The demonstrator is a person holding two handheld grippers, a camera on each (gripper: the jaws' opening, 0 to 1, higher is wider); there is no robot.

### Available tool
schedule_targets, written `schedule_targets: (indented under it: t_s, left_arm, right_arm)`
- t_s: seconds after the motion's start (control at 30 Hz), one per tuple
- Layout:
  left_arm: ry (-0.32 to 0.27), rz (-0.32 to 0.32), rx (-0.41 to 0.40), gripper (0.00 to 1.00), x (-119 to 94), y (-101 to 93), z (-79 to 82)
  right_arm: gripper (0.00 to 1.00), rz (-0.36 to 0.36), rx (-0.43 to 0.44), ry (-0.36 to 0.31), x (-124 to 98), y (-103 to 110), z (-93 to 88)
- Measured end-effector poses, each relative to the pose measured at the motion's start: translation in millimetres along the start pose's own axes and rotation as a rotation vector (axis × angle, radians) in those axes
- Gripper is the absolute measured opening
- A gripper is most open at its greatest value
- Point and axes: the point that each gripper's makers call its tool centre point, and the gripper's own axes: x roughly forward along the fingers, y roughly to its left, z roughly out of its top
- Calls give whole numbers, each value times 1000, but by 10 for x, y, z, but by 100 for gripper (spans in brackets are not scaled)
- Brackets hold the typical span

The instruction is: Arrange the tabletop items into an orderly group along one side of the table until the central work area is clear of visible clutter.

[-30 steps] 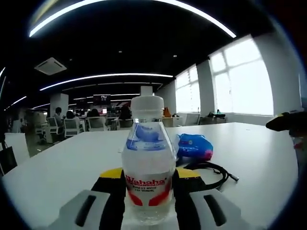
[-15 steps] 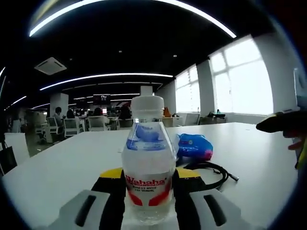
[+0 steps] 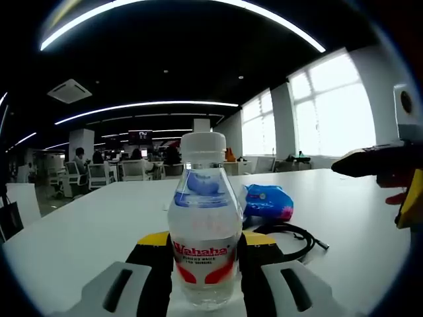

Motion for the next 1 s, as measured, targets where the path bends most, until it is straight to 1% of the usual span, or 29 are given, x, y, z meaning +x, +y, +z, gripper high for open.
schedule_targets:
  t_s: [0.07,0.13,0.3,0.47,1.0]
  left_arm:
    - [0,1,1,37,-2,0,1]
    - [0,1,-1,37,-2,0,1]
    - [-1,2,1,37,-3,-1,0]
    - [-4,1,0,37,-5,-1,0]
    - [-2,0,1,37,-4,3,3]
  right_arm:
    - [62,-6,0,7,56,-30,-4]
    - [60,-12,6,-4,120,-67,26]
    - [58,8,35,-13,247,-71,80]
    - [57,15,46,-21,330,-53,116]
    - [55,34,57,-5,531,-19,109]
